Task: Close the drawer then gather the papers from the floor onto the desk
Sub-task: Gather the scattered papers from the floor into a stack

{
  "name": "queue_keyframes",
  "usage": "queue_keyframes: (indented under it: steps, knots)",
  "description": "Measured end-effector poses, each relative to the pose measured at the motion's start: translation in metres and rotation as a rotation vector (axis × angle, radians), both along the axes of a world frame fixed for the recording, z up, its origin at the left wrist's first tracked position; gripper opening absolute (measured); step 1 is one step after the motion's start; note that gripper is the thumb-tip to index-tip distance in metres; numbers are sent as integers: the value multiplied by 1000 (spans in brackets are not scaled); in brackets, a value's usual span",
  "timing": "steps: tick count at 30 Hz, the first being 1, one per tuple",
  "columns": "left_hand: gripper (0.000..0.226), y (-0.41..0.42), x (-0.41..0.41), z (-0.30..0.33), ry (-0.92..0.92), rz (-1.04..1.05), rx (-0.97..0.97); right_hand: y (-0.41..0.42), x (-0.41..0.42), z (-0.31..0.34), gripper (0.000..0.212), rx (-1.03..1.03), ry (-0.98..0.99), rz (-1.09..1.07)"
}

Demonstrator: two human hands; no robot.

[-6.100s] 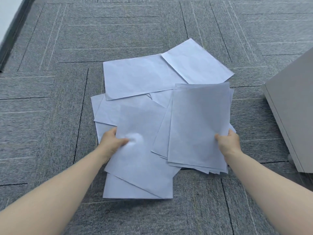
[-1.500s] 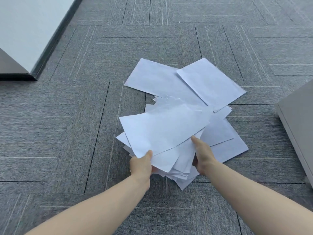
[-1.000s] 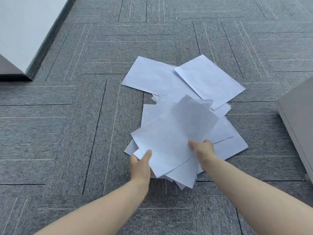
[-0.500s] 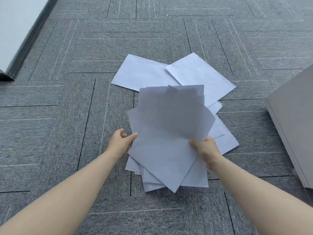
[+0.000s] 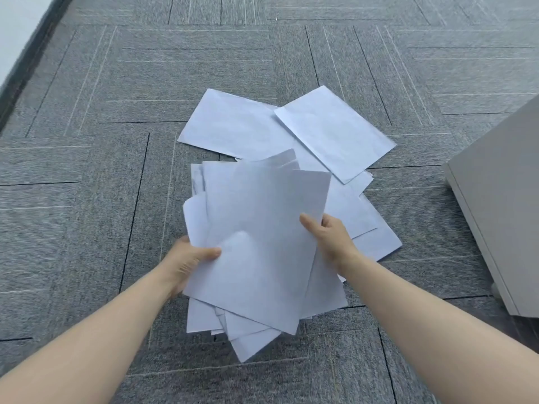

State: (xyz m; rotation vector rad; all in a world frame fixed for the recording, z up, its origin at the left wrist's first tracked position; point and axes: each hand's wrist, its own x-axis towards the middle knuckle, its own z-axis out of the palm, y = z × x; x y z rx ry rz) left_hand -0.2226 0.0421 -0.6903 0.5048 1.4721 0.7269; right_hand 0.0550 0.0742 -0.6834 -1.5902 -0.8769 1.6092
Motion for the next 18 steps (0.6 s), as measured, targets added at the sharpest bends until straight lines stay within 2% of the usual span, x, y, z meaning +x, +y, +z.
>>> queue_keyframes:
  steps: [2,5,8,10,13,18]
  knots:
    - [38,0,-8,-1,35,49,-6,12,12,-1,32,-5,-249,54]
    - [37,0,-28,-7,53,137,-27,29,43,-2,39,-53,-796,130]
    - [24,-1,-43,-12,78,208,-65,41,74,0,62,-134,-1122,146]
    - [24,-3,-48,-13,88,238,-76,47,88,-2,75,-204,-1195,134]
    - [30,-6,-50,-12,99,278,-69,54,98,-9,87,-307,-1136,110]
    - [40,-10,-53,-14,98,305,-76,53,102,-18,93,-338,-1176,93]
